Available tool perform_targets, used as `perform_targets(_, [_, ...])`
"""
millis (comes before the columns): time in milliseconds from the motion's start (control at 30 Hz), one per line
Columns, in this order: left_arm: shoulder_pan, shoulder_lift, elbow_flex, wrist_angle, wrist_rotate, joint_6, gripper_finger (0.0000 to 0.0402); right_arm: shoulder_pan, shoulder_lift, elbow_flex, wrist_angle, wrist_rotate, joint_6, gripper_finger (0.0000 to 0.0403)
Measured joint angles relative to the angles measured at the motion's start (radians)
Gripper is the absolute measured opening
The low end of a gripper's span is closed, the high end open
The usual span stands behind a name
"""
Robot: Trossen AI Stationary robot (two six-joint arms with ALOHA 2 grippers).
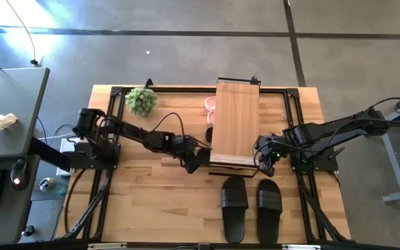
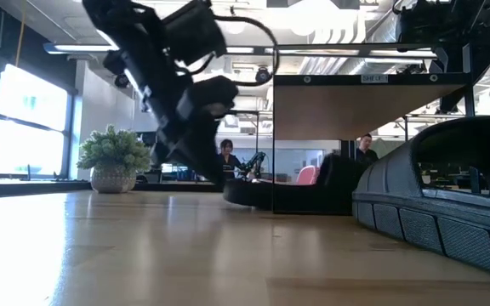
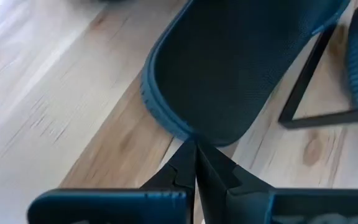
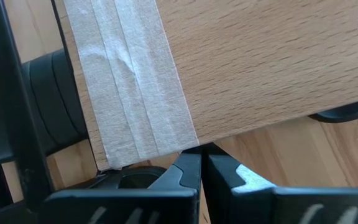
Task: Pick and place slides into the shelf
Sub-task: Put the black slipper under the shelf
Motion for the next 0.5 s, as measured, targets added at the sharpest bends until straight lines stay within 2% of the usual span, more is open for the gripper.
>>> perform_targets(267, [0.0, 0.145, 0.14, -0.031, 0.02, 0.004, 0.0, 0.0, 0.0, 0.0, 0.0, 0.0, -0.018, 0.0])
perform_targets(500, [0.0, 0.172, 0.209, -0.119, 0.017, 0.02, 0.0, 0.0, 0.0, 0.0, -0.002, 0.0, -0.018, 0.0])
